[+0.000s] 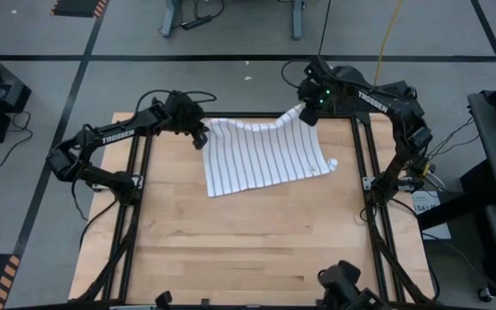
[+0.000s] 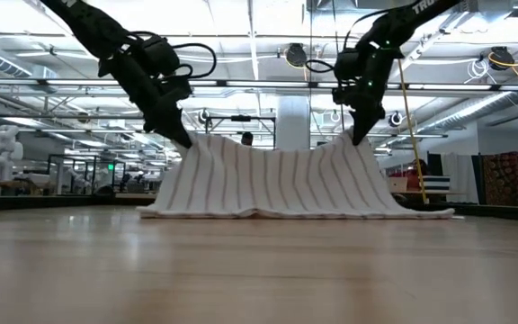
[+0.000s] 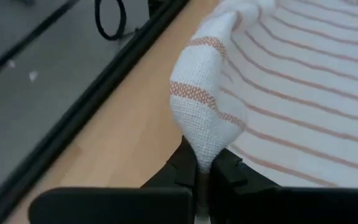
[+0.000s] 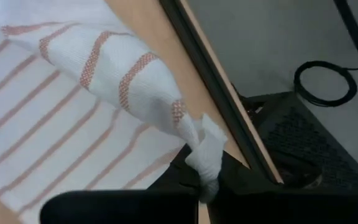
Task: Roll towel
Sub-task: Roll the white towel
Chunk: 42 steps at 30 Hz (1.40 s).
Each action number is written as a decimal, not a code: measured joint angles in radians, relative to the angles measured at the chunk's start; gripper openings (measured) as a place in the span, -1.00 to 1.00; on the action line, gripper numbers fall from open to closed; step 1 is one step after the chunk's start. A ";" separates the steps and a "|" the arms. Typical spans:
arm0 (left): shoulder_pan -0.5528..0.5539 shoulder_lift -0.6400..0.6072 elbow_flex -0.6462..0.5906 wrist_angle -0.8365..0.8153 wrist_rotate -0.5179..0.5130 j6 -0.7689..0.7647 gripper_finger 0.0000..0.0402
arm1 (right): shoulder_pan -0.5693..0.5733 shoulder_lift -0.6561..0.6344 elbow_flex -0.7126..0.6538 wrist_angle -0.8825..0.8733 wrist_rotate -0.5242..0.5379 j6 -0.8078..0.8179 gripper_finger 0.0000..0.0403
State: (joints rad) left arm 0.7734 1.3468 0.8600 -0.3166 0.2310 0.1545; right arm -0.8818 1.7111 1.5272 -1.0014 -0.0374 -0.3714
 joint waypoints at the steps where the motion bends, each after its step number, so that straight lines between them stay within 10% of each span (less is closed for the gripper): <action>1: 0.000 0.000 0.000 -0.005 0.003 -0.037 -0.92 | -0.007 0.000 0.000 -0.003 -0.013 0.000 -1.00; 20: 0.020 0.018 0.000 -0.136 -0.063 -0.019 -0.37 | -0.015 0.000 0.000 -0.018 -0.072 -0.034 -1.00; 33: 0.087 0.140 -0.001 -0.066 0.033 -0.070 -0.97 | -0.013 0.000 0.000 -0.021 -0.073 -0.034 -1.00; 42: 0.073 0.110 -0.001 -0.180 0.055 0.230 -0.26 | -0.013 0.001 0.000 -0.023 -0.073 -0.034 -1.00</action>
State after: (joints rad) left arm 0.8467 1.4572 0.8589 -0.4968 0.2864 0.3847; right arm -0.8948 1.7119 1.5269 -1.0241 -0.1101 -0.4049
